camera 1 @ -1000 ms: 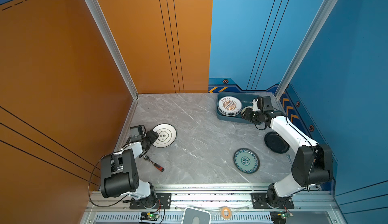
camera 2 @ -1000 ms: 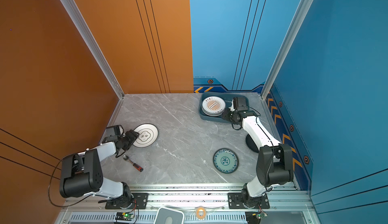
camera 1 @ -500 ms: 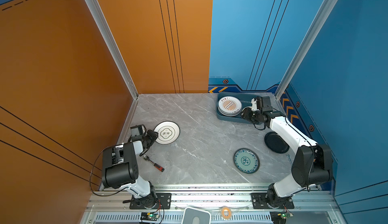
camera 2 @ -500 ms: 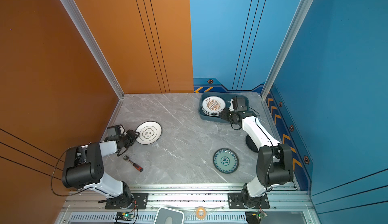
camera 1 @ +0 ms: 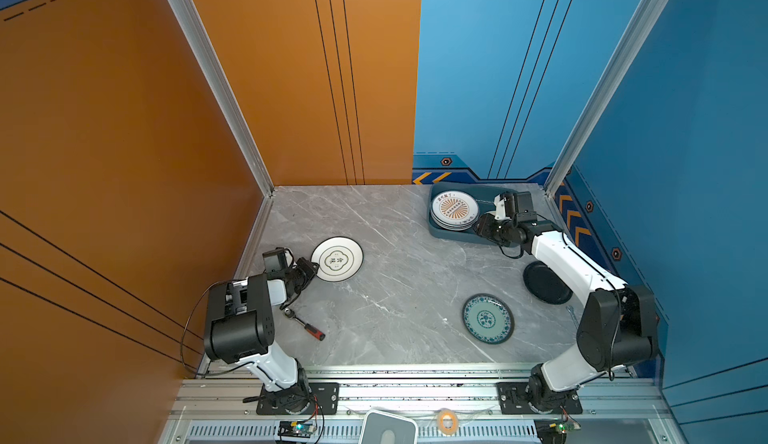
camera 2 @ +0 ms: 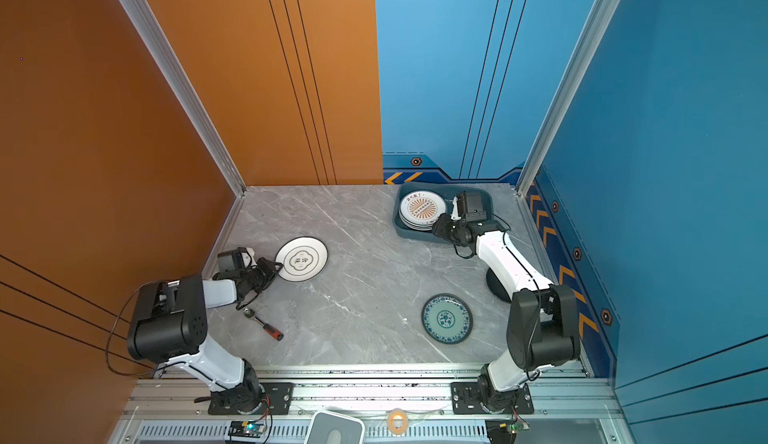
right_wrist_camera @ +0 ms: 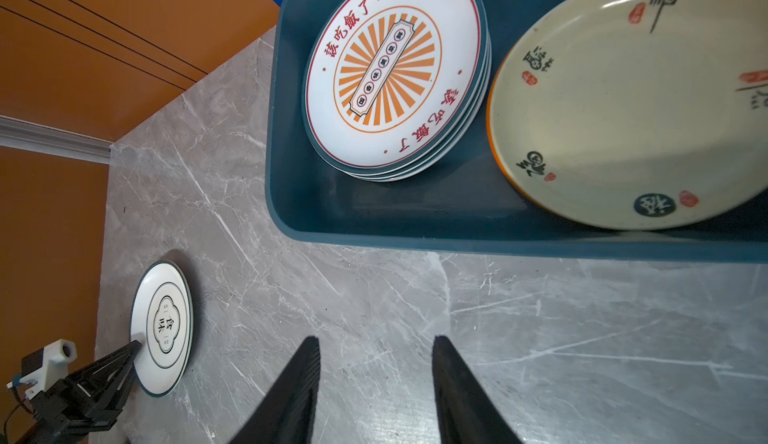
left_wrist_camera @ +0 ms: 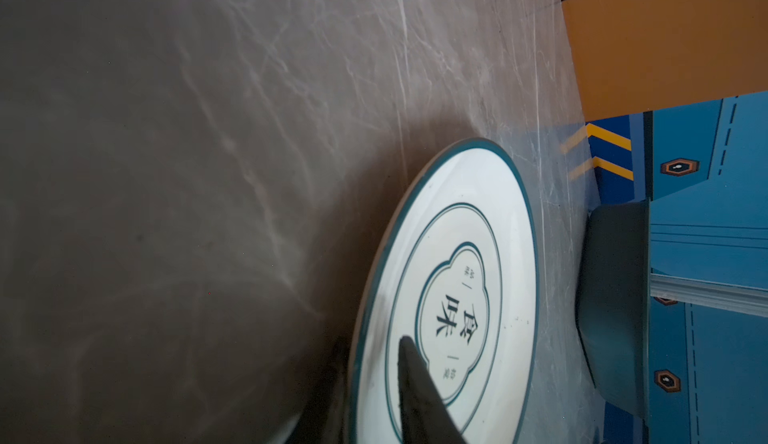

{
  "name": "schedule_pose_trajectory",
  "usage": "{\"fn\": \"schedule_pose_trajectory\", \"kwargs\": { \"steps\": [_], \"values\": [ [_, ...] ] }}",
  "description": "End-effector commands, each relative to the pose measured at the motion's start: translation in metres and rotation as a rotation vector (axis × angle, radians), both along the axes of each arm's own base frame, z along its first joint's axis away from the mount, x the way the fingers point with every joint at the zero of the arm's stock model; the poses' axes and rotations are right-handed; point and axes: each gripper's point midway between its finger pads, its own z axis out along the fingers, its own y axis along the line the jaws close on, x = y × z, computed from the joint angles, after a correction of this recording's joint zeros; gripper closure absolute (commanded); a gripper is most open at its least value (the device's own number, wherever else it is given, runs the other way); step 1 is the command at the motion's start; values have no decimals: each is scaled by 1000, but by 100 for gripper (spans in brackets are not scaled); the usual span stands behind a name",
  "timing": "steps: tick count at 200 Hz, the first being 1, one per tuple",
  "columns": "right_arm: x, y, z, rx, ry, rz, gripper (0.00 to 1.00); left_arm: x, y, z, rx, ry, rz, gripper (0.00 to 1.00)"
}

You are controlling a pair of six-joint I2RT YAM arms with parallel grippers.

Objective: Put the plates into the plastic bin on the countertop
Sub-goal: 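Grasp and tilt up the cloud-pattern plate with the left gripper while the right approaches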

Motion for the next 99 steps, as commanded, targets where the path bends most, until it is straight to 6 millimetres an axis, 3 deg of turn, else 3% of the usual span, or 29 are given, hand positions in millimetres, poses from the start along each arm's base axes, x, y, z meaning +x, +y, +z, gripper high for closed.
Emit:
{"fn": "schedule_pose_trajectory", "kwargs": {
  "steps": [1, 62, 99],
  "values": [
    [-3, 4, -2, 12, 5, 3, 53, -16, -13, -18, -23, 65, -42, 100],
    [-7, 7, -2, 6, 10, 14, 53, -16, -15, -18, -28, 66, -52, 100],
    [-15, 16, 0, 14, 6, 49, 53, -16, -38, -10, -53, 56, -98, 100]
  ]
}}
